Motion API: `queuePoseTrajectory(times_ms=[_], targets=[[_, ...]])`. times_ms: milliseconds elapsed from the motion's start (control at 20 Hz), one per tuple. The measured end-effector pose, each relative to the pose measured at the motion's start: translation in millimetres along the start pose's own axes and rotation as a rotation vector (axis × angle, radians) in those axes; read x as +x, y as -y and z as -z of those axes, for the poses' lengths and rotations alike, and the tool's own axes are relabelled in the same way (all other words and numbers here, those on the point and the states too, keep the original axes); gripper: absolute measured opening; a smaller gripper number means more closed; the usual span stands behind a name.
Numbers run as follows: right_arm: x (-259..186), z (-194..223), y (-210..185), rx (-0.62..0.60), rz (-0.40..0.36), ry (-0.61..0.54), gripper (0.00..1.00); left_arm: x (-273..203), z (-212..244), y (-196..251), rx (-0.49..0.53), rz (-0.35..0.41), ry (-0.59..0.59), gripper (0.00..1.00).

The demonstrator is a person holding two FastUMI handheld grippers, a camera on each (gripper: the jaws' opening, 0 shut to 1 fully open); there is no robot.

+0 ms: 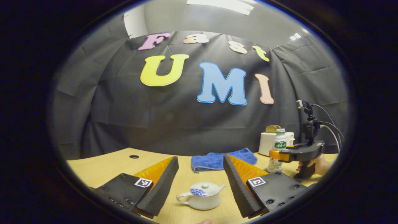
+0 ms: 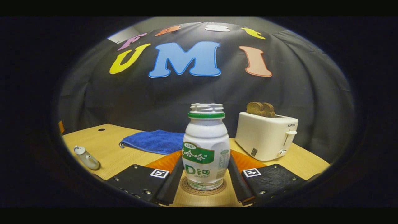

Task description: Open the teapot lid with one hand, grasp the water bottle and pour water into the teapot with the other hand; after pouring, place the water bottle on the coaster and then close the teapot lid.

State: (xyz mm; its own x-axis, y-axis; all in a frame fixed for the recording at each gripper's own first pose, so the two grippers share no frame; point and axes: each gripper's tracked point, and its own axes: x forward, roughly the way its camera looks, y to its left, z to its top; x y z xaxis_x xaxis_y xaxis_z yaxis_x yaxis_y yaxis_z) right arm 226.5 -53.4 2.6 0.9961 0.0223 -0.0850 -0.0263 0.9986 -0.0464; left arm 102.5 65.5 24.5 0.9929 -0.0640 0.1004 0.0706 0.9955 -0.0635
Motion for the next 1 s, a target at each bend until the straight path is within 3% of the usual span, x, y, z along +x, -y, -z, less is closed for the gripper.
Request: queuePoseTrajectory(times_ms=[250, 300, 350, 400, 600, 750, 1000], targets=[[1, 4, 1, -0.015, 0.001, -0.005, 0.74, 2, 5, 3, 0.006, 0.009, -0.016, 0.96], [3, 7, 0, -0.025, 0.006, -0.018, 0.92, 3, 5, 4, 0.006, 0.012, -0.015, 0.95], [4, 13, 1, -0.039, 0.015, -0.030, 0.88, 3, 4, 3, 0.007, 0.012, -0.013, 0.93], [4, 12, 1, -0.047, 0.021, -0.027, 0.97, 2, 4, 2, 0.007, 0.011, -0.011, 0.93], [-10, 0, 2, -0.055, 0.043, 0.014, 0.99, 3, 4, -2, 0.002, 0.006, -0.009, 0.95], [-39, -6, 10, -0.058, 0.075, 0.027, 0.98, 0, 2, -6, 0.006, -0.010, -0.010, 0.95], [-131, -23, 8, 0.013, 0.100, 0.069, 0.98, -25, 24, 11, -0.071, -0.002, -0.108, 0.99]])
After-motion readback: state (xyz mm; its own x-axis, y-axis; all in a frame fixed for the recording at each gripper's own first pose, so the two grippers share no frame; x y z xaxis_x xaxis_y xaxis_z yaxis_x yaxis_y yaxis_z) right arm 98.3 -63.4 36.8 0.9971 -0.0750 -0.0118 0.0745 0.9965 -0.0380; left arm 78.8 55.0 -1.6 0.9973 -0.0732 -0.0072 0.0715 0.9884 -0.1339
